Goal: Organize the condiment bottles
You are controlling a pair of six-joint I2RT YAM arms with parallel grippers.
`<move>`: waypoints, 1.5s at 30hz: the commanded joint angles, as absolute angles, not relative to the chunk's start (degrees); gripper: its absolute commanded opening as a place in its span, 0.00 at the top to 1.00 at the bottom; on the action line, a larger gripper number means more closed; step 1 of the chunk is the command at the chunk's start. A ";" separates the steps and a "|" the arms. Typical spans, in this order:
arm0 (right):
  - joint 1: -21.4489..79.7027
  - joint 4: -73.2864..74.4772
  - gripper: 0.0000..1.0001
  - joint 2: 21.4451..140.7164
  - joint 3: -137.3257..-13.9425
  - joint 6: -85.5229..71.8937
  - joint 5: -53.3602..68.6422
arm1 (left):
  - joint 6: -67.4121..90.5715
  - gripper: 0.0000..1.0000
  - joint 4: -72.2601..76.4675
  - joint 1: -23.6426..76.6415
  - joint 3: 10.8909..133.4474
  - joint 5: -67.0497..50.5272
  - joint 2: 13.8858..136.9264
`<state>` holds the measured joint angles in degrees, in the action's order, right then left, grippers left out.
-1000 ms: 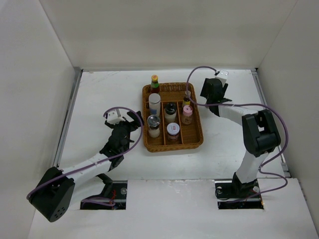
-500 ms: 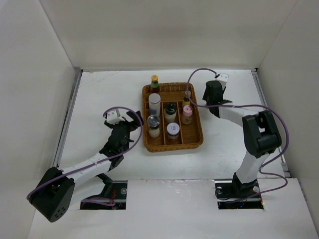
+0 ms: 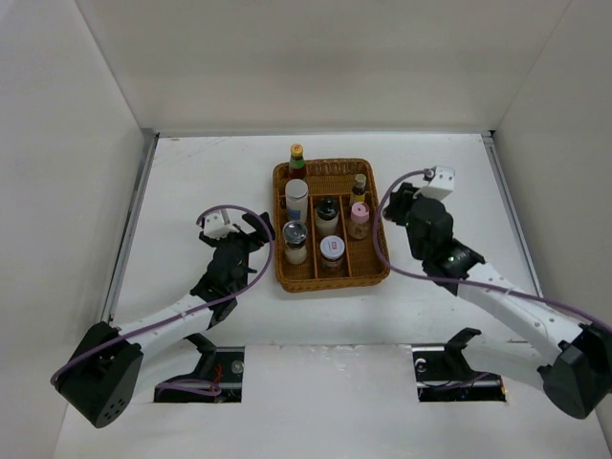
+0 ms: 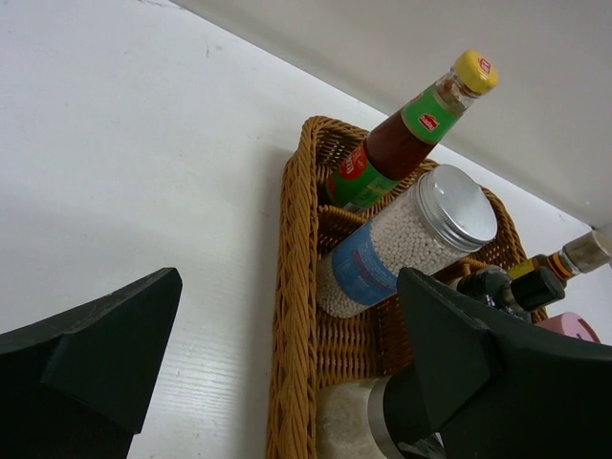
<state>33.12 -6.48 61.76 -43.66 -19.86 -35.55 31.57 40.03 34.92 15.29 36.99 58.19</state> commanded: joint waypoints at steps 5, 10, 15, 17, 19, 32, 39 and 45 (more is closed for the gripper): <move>44.42 -5.53 0.64 62.04 -39.38 -22.94 -35.51 | 32.34 0.00 42.28 34.50 15.91 37.70 57.30; 46.36 -12.12 0.64 69.51 -37.97 -23.29 -33.66 | 33.84 0.00 41.40 33.53 16.43 37.09 58.97; 46.36 -16.61 0.62 75.31 -36.39 -23.03 -33.66 | 35.50 0.00 37.37 32.30 18.28 37.35 61.08; 46.36 -17.75 0.62 76.90 -35.60 -23.20 -33.93 | 36.65 0.00 35.43 31.69 19.24 37.62 62.31; 46.36 -18.37 0.59 77.43 -34.89 -23.47 -33.75 | 37.18 0.00 33.76 31.25 20.04 37.70 63.10; 46.54 -17.05 0.00 65.76 -32.35 -22.76 -34.89 | 38.06 0.00 14.43 31.24 30.66 38.14 64.25; 45.23 -18.63 0.00 51.00 -28.39 -23.73 -40.15 | 37.79 0.00 4.67 30.80 37.70 38.14 57.75; 40.92 -19.95 0.00 45.18 -23.39 -29.34 -41.49 | 36.91 0.00 0.88 32.82 42.80 37.18 55.46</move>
<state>42.24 -17.32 46.22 -25.65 -25.47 -39.53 37.52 3.51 31.66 39.83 37.32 56.73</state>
